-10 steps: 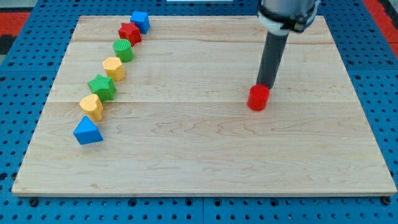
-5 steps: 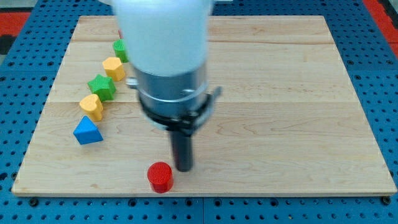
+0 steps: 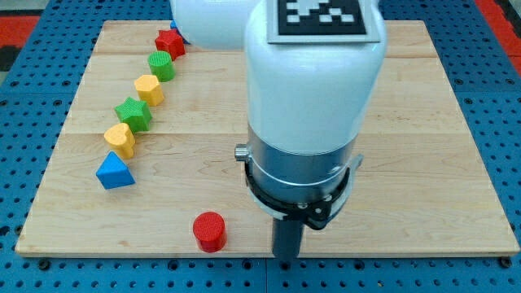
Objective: Place the red circle below the blue triangle
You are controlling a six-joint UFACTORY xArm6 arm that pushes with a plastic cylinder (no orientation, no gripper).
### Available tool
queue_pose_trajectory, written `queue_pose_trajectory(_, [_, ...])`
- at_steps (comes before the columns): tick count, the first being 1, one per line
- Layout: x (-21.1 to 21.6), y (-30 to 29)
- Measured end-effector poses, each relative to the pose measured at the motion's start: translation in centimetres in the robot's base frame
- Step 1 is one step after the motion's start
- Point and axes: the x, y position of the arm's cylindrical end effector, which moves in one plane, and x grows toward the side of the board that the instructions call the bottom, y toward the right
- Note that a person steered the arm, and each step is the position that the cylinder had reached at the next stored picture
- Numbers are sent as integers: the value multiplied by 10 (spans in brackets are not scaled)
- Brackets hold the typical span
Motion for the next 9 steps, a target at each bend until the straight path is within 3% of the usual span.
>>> queue_pose_trajectory(2, [0,-23])
queue_pose_trajectory(4, [-41,-166])
queue_pose_trajectory(6, [-55,-138])
queue_pose_trajectory(8, [-78,-189])
queue_pose_trajectory(9, [-79,-151])
